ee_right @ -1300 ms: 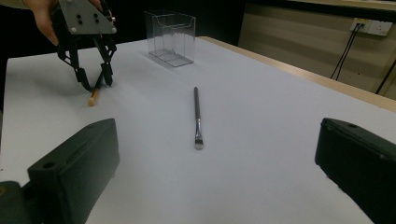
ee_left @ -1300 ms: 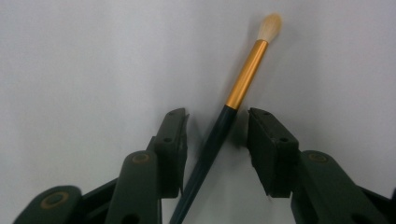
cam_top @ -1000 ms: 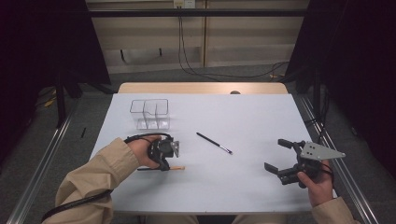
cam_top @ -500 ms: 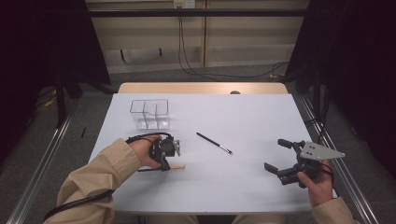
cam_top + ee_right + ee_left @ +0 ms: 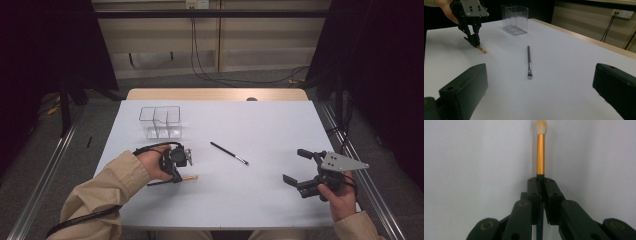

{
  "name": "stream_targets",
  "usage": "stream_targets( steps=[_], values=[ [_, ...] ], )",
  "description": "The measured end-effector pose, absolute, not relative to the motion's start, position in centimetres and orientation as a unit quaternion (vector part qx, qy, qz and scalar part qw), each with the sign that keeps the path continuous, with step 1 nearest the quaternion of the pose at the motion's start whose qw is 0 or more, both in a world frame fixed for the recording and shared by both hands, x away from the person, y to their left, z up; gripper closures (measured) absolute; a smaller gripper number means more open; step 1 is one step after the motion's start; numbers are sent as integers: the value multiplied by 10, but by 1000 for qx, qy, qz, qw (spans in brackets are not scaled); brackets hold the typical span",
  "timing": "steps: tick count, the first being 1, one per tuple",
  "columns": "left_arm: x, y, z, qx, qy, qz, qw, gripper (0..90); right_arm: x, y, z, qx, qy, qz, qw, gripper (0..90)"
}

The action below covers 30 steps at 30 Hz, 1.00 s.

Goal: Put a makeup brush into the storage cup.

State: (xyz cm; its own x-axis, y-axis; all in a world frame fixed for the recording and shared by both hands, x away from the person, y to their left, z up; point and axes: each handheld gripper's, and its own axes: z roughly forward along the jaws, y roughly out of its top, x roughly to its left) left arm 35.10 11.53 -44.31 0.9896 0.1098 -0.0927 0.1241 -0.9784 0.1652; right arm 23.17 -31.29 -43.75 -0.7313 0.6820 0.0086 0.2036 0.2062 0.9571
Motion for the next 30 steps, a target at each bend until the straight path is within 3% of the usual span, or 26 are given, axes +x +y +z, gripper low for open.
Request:
stream_targets(
  steps=[19, 30],
  values=[
    [358, 135, -433, 965, 133, -56, 219, 840, 231, -313, -437, 298, 745, 555, 217, 0],
    [359, 143, -431, 938, 177, -38, 294, 841, 231, -314, -437, 299, 744, 556, 219, 0]
  ],
)
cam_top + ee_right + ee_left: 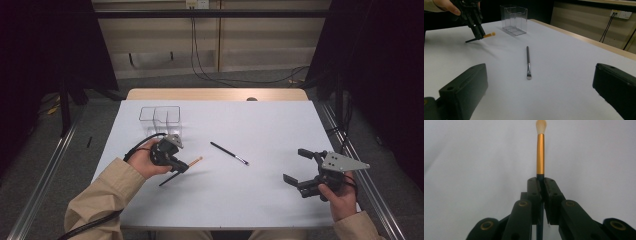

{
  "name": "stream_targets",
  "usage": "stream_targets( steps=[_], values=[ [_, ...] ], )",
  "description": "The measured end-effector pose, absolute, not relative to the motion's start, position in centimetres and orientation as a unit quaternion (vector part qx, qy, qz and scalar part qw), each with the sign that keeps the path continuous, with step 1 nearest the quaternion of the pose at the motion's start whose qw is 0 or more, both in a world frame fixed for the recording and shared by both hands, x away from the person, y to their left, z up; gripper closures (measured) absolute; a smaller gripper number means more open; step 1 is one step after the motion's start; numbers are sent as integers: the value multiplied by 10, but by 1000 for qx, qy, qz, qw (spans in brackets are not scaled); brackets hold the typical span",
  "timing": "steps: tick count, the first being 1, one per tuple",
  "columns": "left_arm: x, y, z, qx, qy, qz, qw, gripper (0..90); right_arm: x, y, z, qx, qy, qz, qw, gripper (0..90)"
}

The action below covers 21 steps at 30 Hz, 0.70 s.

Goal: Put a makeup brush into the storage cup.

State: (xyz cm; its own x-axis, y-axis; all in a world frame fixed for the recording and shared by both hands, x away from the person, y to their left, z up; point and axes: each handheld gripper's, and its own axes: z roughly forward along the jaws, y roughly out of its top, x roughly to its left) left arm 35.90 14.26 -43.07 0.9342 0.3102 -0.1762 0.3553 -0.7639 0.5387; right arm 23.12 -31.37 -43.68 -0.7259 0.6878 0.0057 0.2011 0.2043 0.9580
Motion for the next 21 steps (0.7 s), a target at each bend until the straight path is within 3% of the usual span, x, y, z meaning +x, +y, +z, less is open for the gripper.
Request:
stream_targets(
  steps=[21],
  values=[
    [363, 155, -422, 877, 219, -5, 428, 841, 231, -313, -437, 298, 745, 555, 219, 0]
  ],
)
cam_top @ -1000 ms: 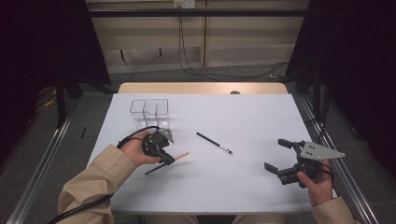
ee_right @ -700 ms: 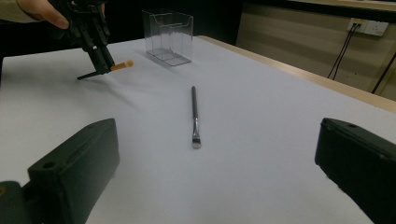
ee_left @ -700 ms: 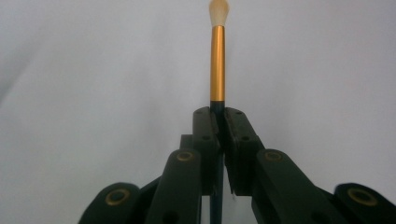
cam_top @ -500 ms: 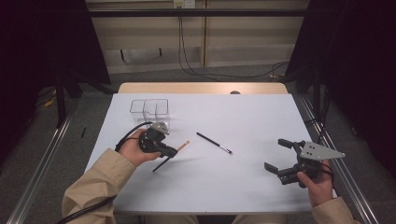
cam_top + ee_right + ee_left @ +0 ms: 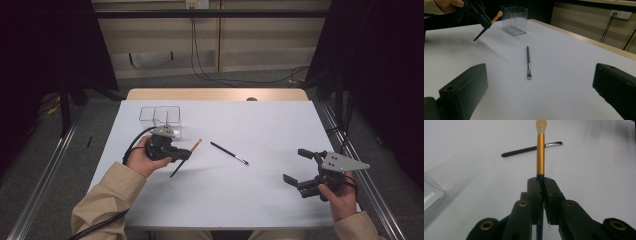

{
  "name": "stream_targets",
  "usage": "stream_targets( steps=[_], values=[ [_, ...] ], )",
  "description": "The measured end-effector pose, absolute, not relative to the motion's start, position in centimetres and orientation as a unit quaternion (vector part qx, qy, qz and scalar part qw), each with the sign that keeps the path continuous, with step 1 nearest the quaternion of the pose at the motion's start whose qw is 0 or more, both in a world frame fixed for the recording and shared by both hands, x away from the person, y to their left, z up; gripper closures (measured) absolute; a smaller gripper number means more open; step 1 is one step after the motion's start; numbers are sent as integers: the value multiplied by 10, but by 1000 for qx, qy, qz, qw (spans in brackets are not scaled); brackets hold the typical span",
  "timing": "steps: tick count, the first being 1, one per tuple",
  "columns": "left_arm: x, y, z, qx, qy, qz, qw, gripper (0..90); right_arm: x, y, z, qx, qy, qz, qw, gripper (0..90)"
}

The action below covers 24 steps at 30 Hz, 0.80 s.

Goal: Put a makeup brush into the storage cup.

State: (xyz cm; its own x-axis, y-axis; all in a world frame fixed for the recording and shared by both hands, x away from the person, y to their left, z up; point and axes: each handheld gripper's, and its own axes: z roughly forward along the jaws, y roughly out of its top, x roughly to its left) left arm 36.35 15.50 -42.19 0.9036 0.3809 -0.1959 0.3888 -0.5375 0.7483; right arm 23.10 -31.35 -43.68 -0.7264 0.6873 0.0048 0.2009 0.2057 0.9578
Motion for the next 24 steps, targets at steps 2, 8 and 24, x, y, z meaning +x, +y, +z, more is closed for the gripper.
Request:
stream_targets(
  steps=[2, 8, 24],
  values=[
    [363, 156, -422, 871, 224, -1, 438, 841, 231, -313, -437, 298, 745, 555, 219, 0],
    [363, 157, -421, 847, 238, 6, 476, 841, 231, -313, -437, 298, 745, 555, 219, 0],
    [362, 161, -415, 781, 268, 50, 561, 841, 231, -313, -437, 298, 744, 556, 218, 0]
  ],
)
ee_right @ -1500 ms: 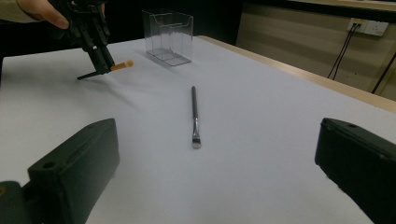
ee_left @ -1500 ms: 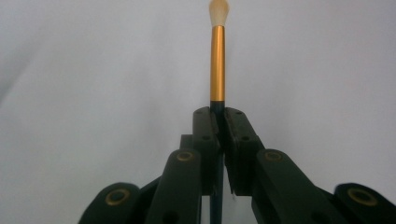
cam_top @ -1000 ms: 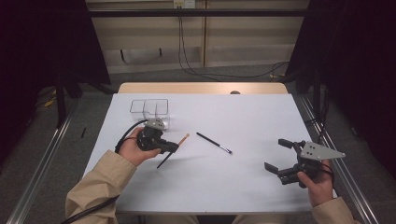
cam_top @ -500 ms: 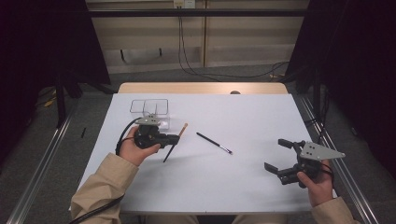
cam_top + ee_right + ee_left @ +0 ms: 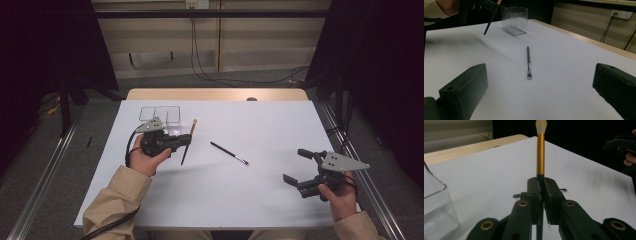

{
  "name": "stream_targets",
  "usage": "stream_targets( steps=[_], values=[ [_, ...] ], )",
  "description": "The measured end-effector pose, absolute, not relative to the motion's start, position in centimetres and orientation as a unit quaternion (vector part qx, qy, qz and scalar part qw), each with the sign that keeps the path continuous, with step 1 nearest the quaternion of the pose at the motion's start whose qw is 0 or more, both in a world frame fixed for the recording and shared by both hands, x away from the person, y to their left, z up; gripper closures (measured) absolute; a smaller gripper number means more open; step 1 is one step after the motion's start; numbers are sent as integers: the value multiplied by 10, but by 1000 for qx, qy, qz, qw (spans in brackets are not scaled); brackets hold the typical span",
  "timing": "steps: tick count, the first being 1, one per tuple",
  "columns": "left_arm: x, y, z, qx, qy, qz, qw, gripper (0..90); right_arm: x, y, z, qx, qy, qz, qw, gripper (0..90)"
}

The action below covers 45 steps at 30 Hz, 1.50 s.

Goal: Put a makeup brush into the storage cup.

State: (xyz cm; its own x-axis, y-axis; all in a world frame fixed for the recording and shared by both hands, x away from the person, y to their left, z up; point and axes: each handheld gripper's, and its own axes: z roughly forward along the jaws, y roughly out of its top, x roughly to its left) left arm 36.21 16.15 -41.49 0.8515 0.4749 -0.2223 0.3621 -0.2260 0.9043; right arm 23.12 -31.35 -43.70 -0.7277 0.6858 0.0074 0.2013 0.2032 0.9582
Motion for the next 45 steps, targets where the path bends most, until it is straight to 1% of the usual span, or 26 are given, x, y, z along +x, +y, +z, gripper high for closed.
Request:
stream_targets(
  steps=[23, 27, 28, 45],
  values=[
    [370, 156, -403, 755, 275, 83, 589, 840, 231, -314, -436, 298, 742, 559, 220, 0],
    [372, 157, -402, 750, 274, 82, 597, 841, 230, -314, -436, 297, 742, 560, 219, 0],
    [372, 157, -402, 747, 281, 90, 596, 840, 230, -314, -436, 298, 741, 559, 221, 0],
    [384, 154, -394, 725, 293, 124, 611, 840, 230, -314, -436, 295, 742, 560, 220, 0]
  ],
)
